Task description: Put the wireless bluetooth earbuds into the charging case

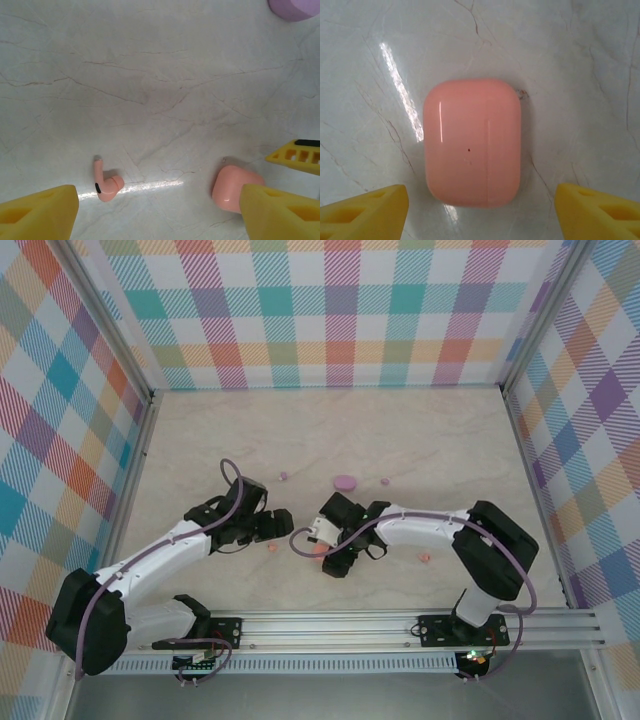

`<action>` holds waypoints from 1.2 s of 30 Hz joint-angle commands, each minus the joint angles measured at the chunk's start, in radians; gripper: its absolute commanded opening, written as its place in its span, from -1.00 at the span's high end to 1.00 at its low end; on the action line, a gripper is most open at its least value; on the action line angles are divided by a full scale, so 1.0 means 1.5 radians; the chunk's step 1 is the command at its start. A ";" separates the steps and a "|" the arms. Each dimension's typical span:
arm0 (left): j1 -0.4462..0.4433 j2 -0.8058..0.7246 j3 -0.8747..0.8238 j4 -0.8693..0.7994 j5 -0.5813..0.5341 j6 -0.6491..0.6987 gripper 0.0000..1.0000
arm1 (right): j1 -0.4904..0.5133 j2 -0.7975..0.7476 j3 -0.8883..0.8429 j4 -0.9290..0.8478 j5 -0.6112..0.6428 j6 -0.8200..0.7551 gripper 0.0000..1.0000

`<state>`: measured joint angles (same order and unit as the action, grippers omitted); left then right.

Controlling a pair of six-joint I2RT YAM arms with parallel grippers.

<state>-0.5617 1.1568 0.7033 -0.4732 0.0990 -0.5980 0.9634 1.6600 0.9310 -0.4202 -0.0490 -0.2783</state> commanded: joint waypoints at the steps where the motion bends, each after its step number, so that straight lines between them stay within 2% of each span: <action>1: 0.015 0.006 0.041 -0.032 0.021 0.011 -0.67 | 0.002 0.023 0.027 -0.010 -0.034 -0.017 -0.52; 6: 0.031 0.011 0.068 -0.074 0.031 0.033 -0.68 | 0.002 0.050 0.040 -0.018 -0.058 -0.015 -0.41; 13: 0.054 -0.009 0.055 -0.081 0.050 0.067 -0.70 | 0.002 0.088 0.058 -0.020 -0.022 -0.003 -0.25; 20: 0.072 -0.070 0.007 -0.034 0.093 0.103 -0.66 | 0.001 0.105 0.085 -0.043 0.018 -0.015 0.05; 28: 0.085 -0.084 -0.028 0.007 0.114 0.129 -0.67 | 0.002 0.082 0.075 -0.011 0.026 -0.002 0.18; 36: 0.088 -0.093 -0.050 0.124 0.209 0.186 -0.57 | 0.002 0.020 0.014 0.076 0.058 0.020 0.25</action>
<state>-0.4423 1.0424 0.6525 -0.3851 0.3412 -0.3687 0.9634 1.7344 0.9821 -0.3847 0.0071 -0.2676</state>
